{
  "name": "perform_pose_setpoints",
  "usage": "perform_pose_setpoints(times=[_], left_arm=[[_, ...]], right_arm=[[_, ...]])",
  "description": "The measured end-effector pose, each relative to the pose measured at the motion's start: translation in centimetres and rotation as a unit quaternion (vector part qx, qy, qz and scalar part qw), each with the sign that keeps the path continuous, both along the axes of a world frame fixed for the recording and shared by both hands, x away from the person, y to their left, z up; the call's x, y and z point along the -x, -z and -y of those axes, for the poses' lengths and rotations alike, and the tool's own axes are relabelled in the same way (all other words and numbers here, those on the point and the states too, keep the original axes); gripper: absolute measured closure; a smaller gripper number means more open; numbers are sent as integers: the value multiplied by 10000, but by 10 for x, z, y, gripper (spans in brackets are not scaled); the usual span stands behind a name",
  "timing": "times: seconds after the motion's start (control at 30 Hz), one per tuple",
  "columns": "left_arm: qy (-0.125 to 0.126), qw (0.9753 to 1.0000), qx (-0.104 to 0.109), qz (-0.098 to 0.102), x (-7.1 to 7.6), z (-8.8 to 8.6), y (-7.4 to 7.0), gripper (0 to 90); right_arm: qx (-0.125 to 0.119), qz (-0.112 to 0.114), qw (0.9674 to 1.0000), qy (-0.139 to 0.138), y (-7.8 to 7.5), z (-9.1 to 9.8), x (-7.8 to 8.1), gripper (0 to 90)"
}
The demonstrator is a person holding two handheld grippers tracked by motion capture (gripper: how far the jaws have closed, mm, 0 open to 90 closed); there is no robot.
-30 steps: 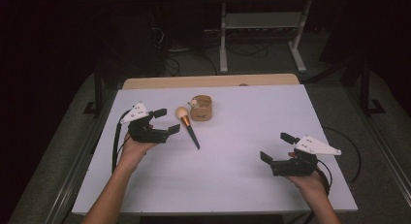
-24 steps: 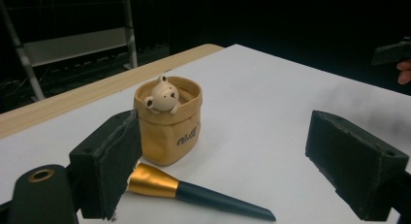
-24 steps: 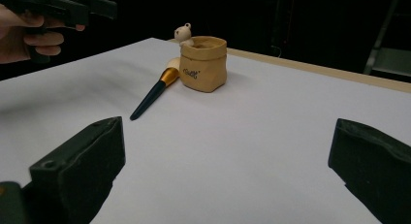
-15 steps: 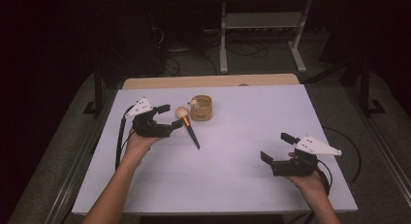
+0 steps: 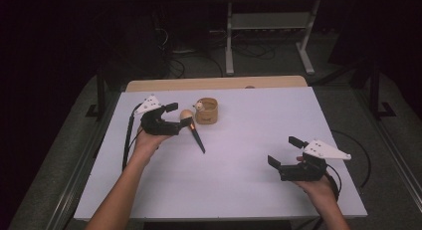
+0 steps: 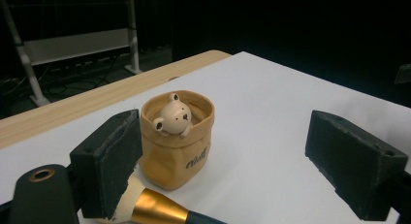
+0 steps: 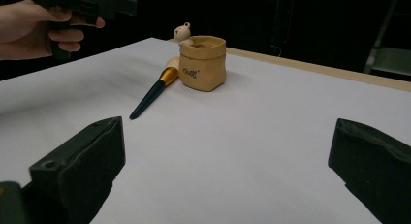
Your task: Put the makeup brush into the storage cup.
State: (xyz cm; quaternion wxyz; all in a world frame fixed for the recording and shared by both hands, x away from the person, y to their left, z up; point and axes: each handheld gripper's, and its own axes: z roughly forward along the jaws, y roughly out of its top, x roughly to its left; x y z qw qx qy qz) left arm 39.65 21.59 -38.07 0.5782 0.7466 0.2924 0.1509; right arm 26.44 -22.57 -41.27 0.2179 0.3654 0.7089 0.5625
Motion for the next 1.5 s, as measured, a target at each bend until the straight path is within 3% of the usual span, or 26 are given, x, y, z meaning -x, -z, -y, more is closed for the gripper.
perform_pose_setpoints(times=[0.83, 1.27, 1.5], left_arm=[[-102, 9998, -159, 43, -22, 19, -6, 127], [-227, 9997, -128, 6, -38, 23, -3, 130], [-298, 9992, -273, -46, -47, 24, 1, 130]], right_arm=[[-6, -27, 10000, 14, 0, 1, 1, 0], [9, -20, 10000, 2, 0, 0, 0, 0], [12, -18, 10000, 1, 1, 0, 0, 0]])
